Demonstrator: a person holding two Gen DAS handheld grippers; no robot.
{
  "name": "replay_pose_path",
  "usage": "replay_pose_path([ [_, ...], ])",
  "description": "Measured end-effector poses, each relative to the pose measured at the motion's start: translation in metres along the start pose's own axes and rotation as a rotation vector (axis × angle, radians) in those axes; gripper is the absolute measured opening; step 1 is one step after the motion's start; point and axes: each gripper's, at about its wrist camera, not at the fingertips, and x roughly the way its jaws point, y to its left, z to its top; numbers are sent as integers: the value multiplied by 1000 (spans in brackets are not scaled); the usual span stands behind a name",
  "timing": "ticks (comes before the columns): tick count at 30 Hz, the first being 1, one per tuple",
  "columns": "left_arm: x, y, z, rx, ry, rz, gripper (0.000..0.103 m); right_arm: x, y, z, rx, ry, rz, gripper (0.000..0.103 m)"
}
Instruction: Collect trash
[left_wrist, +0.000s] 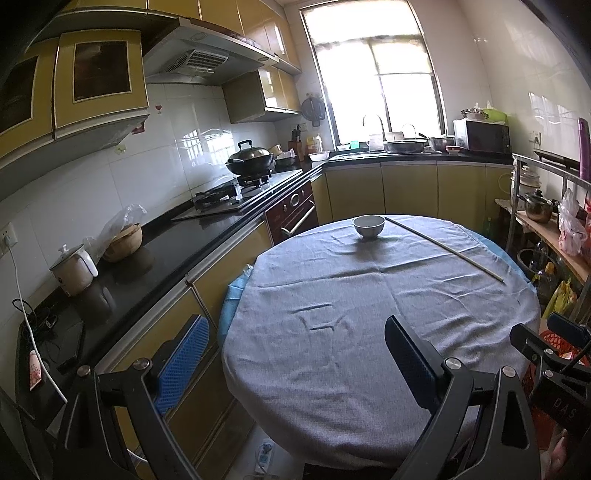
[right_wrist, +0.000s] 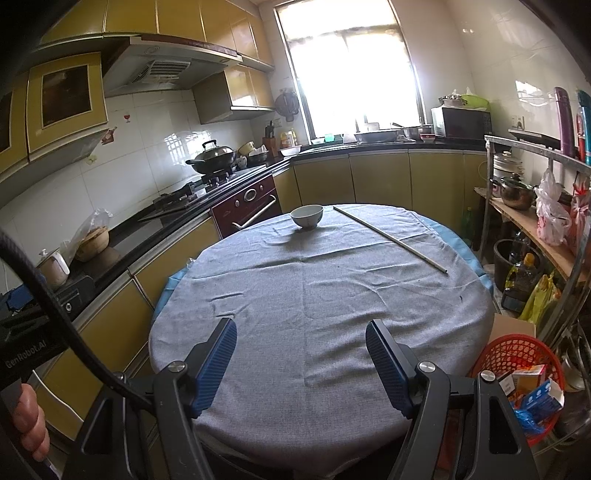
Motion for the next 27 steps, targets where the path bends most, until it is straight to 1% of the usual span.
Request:
replay_pose_path([
  [17,2,1,-4,0,16,-5,96,-1,3,0,2,-3,-3,76],
  [27,7,3,-11,-7,46,-11,96,0,4,-2,3,0,-6,76],
])
